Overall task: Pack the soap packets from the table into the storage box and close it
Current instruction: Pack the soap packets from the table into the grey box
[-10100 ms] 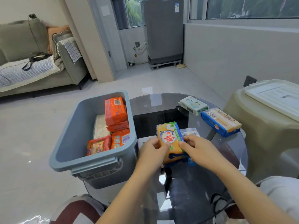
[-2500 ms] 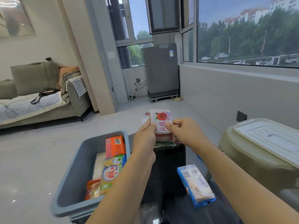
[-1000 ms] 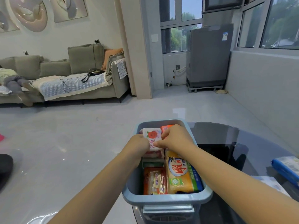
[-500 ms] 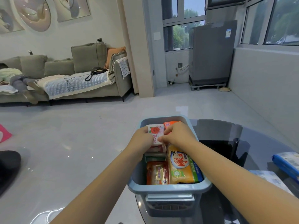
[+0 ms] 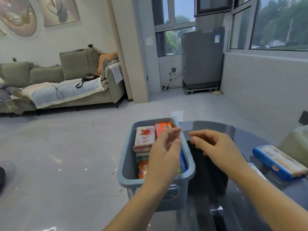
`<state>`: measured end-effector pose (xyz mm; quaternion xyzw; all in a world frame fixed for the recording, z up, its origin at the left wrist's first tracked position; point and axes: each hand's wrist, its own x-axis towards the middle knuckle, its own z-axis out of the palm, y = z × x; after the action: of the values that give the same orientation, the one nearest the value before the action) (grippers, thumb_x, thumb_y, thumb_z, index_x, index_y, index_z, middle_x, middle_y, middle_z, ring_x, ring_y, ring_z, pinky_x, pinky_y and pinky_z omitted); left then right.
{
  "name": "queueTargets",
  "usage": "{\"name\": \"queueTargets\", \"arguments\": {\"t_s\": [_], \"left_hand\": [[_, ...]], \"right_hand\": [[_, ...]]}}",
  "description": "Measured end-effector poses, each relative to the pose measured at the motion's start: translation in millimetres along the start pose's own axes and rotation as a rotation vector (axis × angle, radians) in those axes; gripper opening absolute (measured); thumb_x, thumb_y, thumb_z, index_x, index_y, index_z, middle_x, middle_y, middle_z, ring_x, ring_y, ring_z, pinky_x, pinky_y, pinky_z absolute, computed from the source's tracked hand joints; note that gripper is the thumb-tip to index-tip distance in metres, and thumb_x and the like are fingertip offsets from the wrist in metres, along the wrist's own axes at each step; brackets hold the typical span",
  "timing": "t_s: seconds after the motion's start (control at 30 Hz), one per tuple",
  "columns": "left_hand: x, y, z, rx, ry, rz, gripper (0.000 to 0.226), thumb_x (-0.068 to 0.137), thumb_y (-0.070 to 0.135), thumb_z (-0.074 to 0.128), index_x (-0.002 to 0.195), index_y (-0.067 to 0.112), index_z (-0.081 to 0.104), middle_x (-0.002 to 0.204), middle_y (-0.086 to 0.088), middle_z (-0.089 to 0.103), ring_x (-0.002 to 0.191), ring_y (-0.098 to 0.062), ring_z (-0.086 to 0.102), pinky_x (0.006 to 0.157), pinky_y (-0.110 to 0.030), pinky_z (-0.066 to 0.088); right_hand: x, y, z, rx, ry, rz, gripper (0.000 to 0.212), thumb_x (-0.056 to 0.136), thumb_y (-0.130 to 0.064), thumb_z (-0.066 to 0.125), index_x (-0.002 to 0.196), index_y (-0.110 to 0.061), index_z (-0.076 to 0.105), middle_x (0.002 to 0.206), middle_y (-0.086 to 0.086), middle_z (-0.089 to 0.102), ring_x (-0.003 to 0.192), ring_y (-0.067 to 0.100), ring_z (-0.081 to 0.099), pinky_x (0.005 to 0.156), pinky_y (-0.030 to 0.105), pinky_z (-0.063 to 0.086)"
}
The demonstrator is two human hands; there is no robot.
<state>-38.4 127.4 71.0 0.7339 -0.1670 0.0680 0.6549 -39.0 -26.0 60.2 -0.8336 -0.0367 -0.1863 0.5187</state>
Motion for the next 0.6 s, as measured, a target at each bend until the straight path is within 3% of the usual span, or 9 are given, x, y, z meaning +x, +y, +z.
{"name": "queueTargets", "arguments": {"t_s": [0.1, 0.27, 0.43, 0.53, 0.6], "left_hand": [[-12, 1, 34, -0.023, -0.075, 0.020, 0.029, 0.093, 0.013, 0.048, 0.105, 0.036, 0.061, 0.106, 0.020, 0.064, 0.101, 0.011, 0.056, 0.079, -0.004, 0.046], [-23, -11, 91, -0.031, -0.175, -0.007, 0.028, 0.092, 0.012, 0.049, 0.106, 0.033, 0.061, 0.105, 0.019, 0.064, 0.100, 0.013, 0.056, 0.081, -0.001, 0.043], [-28, -39, 136, -0.035, -0.224, -0.125, 0.027, 0.091, 0.009, 0.049, 0.101, 0.031, 0.061, 0.101, 0.013, 0.064, 0.092, 0.016, 0.056, 0.067, 0.001, 0.042], [-30, -62, 159, -0.006, -0.238, -0.232, 0.023, 0.091, 0.013, 0.050, 0.098, 0.034, 0.058, 0.107, 0.009, 0.063, 0.092, 0.007, 0.060, 0.066, -0.004, 0.045], [-32, -75, 173, 0.036, -0.243, -0.309, 0.023, 0.091, 0.016, 0.049, 0.101, 0.036, 0.056, 0.114, 0.013, 0.056, 0.097, 0.001, 0.058, 0.067, -0.005, 0.044]], "right_hand": [[-22, 18, -31, -0.042, 0.058, 0.045, 0.018, 0.085, -0.027, 0.060, 0.098, -0.036, 0.068, 0.090, -0.018, 0.069, 0.087, -0.002, 0.062, 0.069, 0.015, 0.046], [-46, 52, -73, -0.079, 0.129, 0.129, 0.018, 0.085, -0.022, 0.061, 0.095, -0.035, 0.069, 0.087, -0.018, 0.069, 0.080, -0.006, 0.062, 0.066, 0.014, 0.043], [-61, 92, -102, -0.126, 0.180, 0.265, 0.015, 0.083, -0.017, 0.064, 0.093, -0.027, 0.070, 0.085, -0.014, 0.069, 0.081, 0.001, 0.063, 0.071, 0.019, 0.048], [-66, 117, -111, -0.159, 0.137, 0.395, 0.018, 0.083, -0.021, 0.064, 0.099, -0.026, 0.068, 0.092, -0.008, 0.070, 0.087, 0.008, 0.064, 0.081, 0.031, 0.053], [-68, 131, -113, -0.257, 0.128, 0.475, 0.026, 0.081, -0.025, 0.064, 0.107, -0.027, 0.064, 0.098, -0.008, 0.068, 0.089, 0.006, 0.061, 0.082, 0.030, 0.051]]}}
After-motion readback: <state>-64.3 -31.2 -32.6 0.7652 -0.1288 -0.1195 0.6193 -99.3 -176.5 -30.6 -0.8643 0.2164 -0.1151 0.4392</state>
